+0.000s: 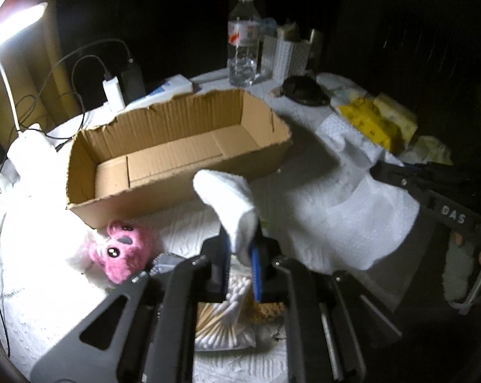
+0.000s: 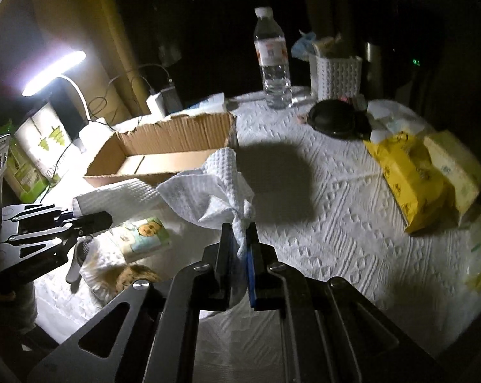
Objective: Organize soft objects
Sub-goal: 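Lift the white paper towel with both tools and carry it over the cardboard box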
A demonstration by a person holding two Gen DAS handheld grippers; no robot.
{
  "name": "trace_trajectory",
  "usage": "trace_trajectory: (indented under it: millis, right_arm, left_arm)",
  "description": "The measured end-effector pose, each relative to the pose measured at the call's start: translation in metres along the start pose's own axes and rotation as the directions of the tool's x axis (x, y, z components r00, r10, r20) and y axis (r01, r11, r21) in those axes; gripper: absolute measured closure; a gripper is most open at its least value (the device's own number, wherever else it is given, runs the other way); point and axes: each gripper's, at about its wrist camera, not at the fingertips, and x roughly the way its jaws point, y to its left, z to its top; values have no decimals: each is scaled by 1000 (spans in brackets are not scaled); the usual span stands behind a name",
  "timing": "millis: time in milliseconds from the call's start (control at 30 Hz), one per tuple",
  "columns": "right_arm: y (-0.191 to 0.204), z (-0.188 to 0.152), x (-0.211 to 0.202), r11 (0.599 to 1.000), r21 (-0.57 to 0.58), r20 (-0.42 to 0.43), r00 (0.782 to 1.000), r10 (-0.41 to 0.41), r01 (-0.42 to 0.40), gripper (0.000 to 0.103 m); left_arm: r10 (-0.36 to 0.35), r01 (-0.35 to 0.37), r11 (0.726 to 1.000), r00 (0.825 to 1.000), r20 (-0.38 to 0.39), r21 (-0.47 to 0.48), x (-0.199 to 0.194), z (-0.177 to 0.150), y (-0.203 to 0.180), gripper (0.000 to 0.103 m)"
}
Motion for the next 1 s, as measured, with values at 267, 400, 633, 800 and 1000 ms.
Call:
trace_trajectory:
  millis: [267,400,633,800,1000]
  right_arm:
    - [20,21,-18,999,-35,60,998,-2,4,95]
    - [24,30,-22,999,-44,81,997,2,1,95]
    - [34,45,-18,998,-58,97,995,16,-10,95]
    - [38,62,-14,998,-66,116,993,21,-13,95]
    - [42,85,-10,997,-81,148,989,20,-8,95]
  left_arm:
    - [-37,37,999,996,82,-9,-33,11,9,93]
    - [-36,38,999,992,120,-7,-45,19,16,93]
    - [-37,38,999,986,165,-7,-56,30,28,93]
    - [-40,44,999,980,195,-18,-56,41,36,93]
    - [-41,44,999,970,238,-4,-56,59,40,93]
